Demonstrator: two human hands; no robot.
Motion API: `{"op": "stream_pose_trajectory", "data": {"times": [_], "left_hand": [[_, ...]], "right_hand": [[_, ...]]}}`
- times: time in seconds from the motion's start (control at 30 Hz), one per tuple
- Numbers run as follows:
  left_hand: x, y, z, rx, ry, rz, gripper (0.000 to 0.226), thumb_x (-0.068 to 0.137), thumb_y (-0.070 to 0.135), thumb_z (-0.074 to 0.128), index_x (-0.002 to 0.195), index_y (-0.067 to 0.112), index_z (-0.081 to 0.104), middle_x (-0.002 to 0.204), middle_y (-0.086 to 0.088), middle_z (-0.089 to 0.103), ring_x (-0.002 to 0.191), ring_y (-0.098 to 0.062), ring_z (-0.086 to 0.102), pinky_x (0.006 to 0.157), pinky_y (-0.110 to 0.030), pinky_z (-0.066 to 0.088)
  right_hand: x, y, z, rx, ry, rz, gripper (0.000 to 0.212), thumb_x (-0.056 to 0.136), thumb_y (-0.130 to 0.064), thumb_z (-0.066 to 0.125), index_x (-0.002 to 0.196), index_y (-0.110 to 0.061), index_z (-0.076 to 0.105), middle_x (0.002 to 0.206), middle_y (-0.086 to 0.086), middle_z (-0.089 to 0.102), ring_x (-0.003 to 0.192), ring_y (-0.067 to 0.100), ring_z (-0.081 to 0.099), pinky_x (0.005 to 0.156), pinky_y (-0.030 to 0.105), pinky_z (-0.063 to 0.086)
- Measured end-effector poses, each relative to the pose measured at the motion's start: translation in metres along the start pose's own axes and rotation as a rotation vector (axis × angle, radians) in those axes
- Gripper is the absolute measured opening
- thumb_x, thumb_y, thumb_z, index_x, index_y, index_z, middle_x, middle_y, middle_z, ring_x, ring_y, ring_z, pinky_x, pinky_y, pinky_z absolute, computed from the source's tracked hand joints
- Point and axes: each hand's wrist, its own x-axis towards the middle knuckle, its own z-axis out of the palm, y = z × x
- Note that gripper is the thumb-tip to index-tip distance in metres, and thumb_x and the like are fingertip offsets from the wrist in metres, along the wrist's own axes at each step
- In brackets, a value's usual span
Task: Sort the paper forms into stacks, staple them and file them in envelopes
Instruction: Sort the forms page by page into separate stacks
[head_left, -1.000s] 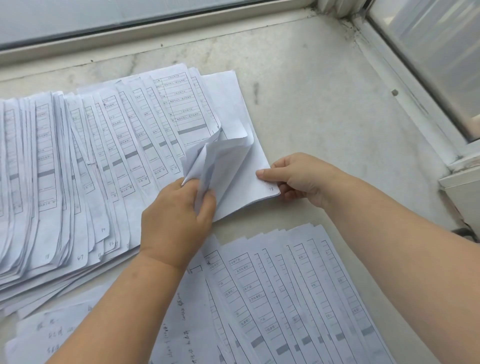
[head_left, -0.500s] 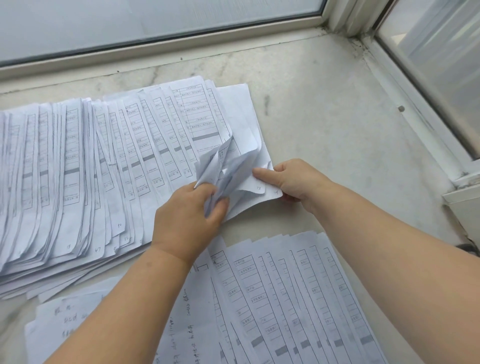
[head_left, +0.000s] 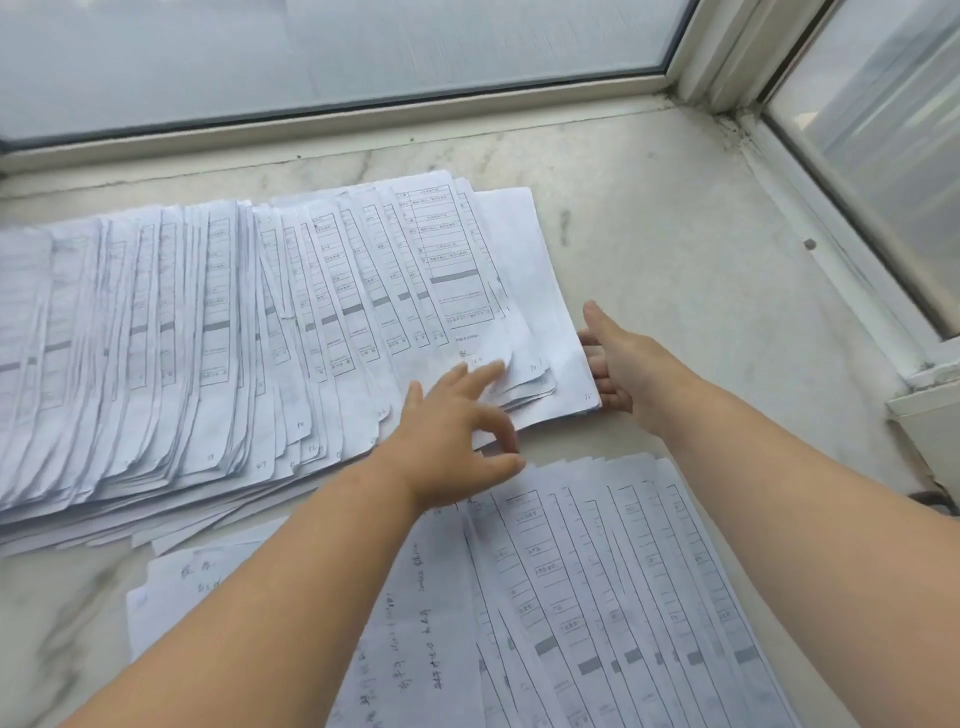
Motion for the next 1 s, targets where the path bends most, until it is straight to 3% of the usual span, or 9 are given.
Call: {"op": "stream_pose_trajectory", "data": {"times": [0.07, 0.17, 0.3, 0.37, 0.47, 0.63, 0.87, 0.93, 1.0], "left_hand": [[-0.007, 0.005, 0.003, 0.166, -0.011, 0.122, 0.015, 0.091, 0.032, 0.056, 0.094, 0.031, 0.07, 0.151, 0.02, 0.035, 0.148, -0.01, 0.001, 0.118, -0.048, -0.012], [-0.036, 0.012, 0.0, 0.272, 0.087, 0.308, 0.026, 0.095, 0.023, 0.049, 0.113, 0.029, 0.067, 0.141, 0.013, 0.051, 0.147, -0.01, 0.014, 0.119, -0.037, -0.013], [-0.122, -0.011, 0.004, -0.036, 0.406, 0.256, 0.026, 0.09, 0.012, 0.051, 0.103, 0.022, 0.071, 0.12, 0.008, 0.066, 0.129, -0.014, 0.048, 0.117, -0.03, 0.017], [-0.178, -0.04, 0.016, -0.113, 0.521, 0.165, 0.027, 0.086, 0.008, 0.05, 0.099, 0.017, 0.071, 0.111, 0.005, 0.068, 0.115, -0.011, 0.054, 0.11, -0.015, 0.024], [-0.254, -0.072, 0.042, -0.087, 0.459, 0.116, 0.028, 0.088, 0.019, 0.044, 0.097, 0.018, 0.07, 0.108, 0.006, 0.066, 0.104, -0.01, 0.055, 0.1, -0.01, 0.031], [-0.317, -0.072, 0.098, -0.009, 0.34, 0.154, 0.037, 0.098, 0.046, 0.034, 0.109, 0.025, 0.063, 0.126, 0.007, 0.053, 0.116, -0.016, 0.051, 0.107, -0.026, 0.03], [-0.354, -0.077, 0.141, -0.148, 0.497, -0.466, 0.068, 0.086, 0.02, 0.069, 0.145, 0.012, 0.038, 0.156, -0.009, 0.027, 0.145, -0.024, 0.02, 0.119, -0.036, 0.015], [-0.356, -0.078, 0.141, -0.216, 0.539, -0.554, 0.066, 0.088, 0.015, 0.066, 0.147, 0.009, 0.035, 0.155, -0.009, 0.031, 0.143, -0.025, 0.026, 0.118, -0.038, 0.018], [-0.353, -0.078, 0.139, -0.317, 0.591, -0.611, 0.061, 0.09, 0.012, 0.063, 0.146, 0.012, 0.038, 0.151, -0.006, 0.039, 0.138, -0.026, 0.035, 0.115, -0.039, 0.025]], "right_hand": [[-0.011, 0.0, 0.006, -0.219, 0.106, -0.094, 0.045, 0.095, -0.046, 0.053, 0.132, -0.021, 0.051, 0.113, -0.003, 0.062, 0.097, 0.017, 0.061, 0.084, 0.031, 0.049], [-0.039, 0.004, 0.019, -0.614, 0.283, -0.267, 0.052, 0.094, -0.032, 0.057, 0.143, -0.026, 0.041, 0.133, 0.004, 0.052, 0.114, 0.022, 0.054, 0.093, 0.032, 0.042], [-0.105, 0.028, 0.026, -0.635, 0.391, -0.362, 0.039, 0.095, -0.021, 0.055, 0.134, -0.018, 0.054, 0.138, 0.002, 0.05, 0.125, 0.018, 0.049, 0.094, 0.026, 0.035], [-0.149, 0.053, 0.029, -0.651, 0.409, -0.364, 0.033, 0.095, -0.016, 0.056, 0.128, -0.016, 0.059, 0.133, 0.0, 0.055, 0.124, 0.017, 0.051, 0.095, 0.024, 0.035], [-0.206, 0.096, 0.041, -0.642, 0.383, -0.354, 0.027, 0.094, -0.01, 0.058, 0.119, -0.018, 0.064, 0.125, -0.005, 0.059, 0.121, 0.014, 0.054, 0.095, 0.02, 0.035], [-0.257, 0.162, 0.051, -0.769, 0.328, -0.257, 0.03, 0.093, -0.015, 0.061, 0.123, -0.018, 0.063, 0.141, -0.002, 0.05, 0.134, 0.016, 0.043, 0.11, 0.03, 0.031], [-0.251, 0.182, -0.029, -0.57, 0.525, 0.079, 0.052, 0.09, -0.021, 0.064, 0.138, -0.005, 0.05, 0.137, 0.013, 0.053, 0.127, 0.031, 0.049, 0.106, 0.041, 0.036], [-0.223, 0.203, -0.064, -0.455, 0.497, 0.174, 0.06, 0.081, -0.035, 0.069, 0.131, -0.003, 0.057, 0.12, 0.01, 0.064, 0.114, 0.03, 0.058, 0.107, 0.046, 0.041], [-0.196, 0.22, -0.085, -0.383, 0.486, 0.187, 0.041, 0.082, -0.037, 0.067, 0.103, -0.002, 0.068, 0.089, 0.007, 0.068, 0.099, 0.032, 0.064, 0.102, 0.05, 0.046]]}}
